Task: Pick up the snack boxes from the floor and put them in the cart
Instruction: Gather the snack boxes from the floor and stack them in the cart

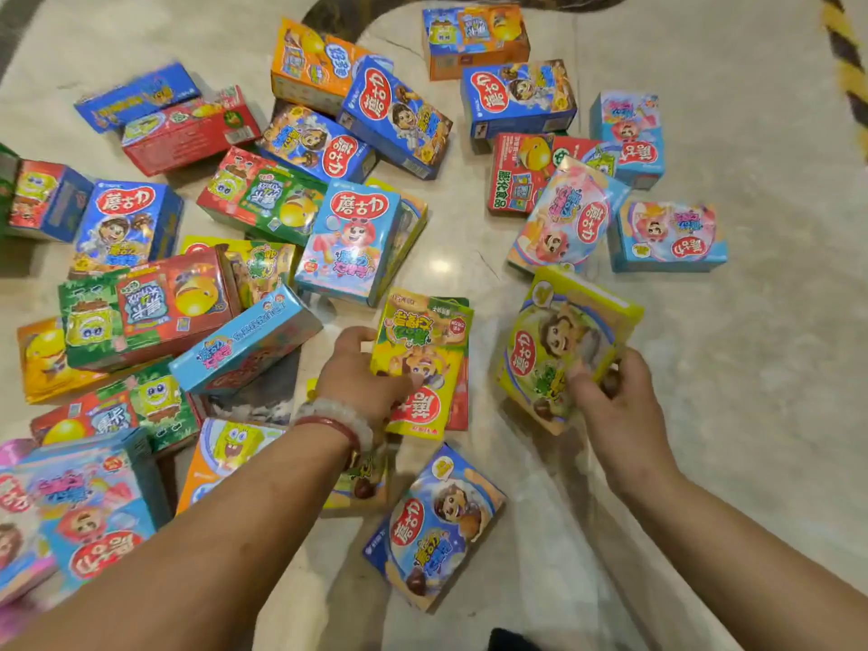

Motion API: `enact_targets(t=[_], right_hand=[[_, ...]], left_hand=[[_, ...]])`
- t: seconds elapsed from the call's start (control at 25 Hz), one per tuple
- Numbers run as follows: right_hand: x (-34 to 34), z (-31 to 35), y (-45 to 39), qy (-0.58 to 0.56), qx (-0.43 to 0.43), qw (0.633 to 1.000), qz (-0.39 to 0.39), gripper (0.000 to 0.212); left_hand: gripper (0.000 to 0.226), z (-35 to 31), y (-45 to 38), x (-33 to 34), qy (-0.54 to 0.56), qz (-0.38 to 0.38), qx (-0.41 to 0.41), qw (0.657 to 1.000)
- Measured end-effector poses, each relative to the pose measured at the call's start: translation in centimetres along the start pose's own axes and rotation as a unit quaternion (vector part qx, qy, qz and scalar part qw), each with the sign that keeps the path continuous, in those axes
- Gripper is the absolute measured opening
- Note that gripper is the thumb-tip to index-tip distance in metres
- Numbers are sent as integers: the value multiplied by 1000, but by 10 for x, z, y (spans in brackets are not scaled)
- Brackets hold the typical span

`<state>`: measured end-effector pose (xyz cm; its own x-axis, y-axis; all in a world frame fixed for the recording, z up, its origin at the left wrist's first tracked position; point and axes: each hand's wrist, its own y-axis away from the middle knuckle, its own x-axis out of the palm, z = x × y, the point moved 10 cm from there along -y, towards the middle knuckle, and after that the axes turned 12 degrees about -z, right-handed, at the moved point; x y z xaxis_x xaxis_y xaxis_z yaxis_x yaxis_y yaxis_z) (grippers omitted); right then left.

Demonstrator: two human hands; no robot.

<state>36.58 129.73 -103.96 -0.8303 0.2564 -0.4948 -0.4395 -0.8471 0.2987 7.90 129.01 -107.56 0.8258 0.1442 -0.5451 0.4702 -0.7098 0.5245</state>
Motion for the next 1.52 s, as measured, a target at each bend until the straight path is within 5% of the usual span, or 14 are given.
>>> enact_targets(t=[0.12, 0.24, 0.36, 0.48, 0.6, 0.76, 0.88, 1.04, 1.4, 1.52], right_hand=[[-30, 34, 24, -56, 56, 997, 8, 9], [-58, 89, 55, -76, 96, 991, 49, 21], [-105, 182, 81, -100, 87, 989, 61, 21], [-160, 292, 119, -112, 79, 987, 84, 17], [-218, 398, 162, -114, 66, 984, 121, 29], [-299, 499, 213, -120, 37, 983, 134, 21], [-360, 547, 250, -137, 11, 985, 108, 19], [-412, 583, 310, -163, -26, 981, 99, 22], [-429, 554, 447, -225, -21, 974, 16, 37], [-454, 525, 493, -245, 17, 968, -43, 39]], left_hand=[[52, -20, 35, -38, 78, 21, -34, 996], [75, -55, 93, -82, 146, 71, -79, 984], [47, -121, 149, -142, 187, 52, -79, 978], [63, -207, 213, -211, 197, 57, -77, 976], [27, -297, 281, -277, 229, 68, -51, 970], [14, -393, 375, -354, 256, 71, -10, 964], [27, -437, 442, -395, 278, 104, 10, 955], [18, -460, 509, -433, 292, 139, 43, 945], [55, -423, 583, -479, 199, 232, 79, 949], [37, -410, 609, -469, 133, 301, 90, 940]])
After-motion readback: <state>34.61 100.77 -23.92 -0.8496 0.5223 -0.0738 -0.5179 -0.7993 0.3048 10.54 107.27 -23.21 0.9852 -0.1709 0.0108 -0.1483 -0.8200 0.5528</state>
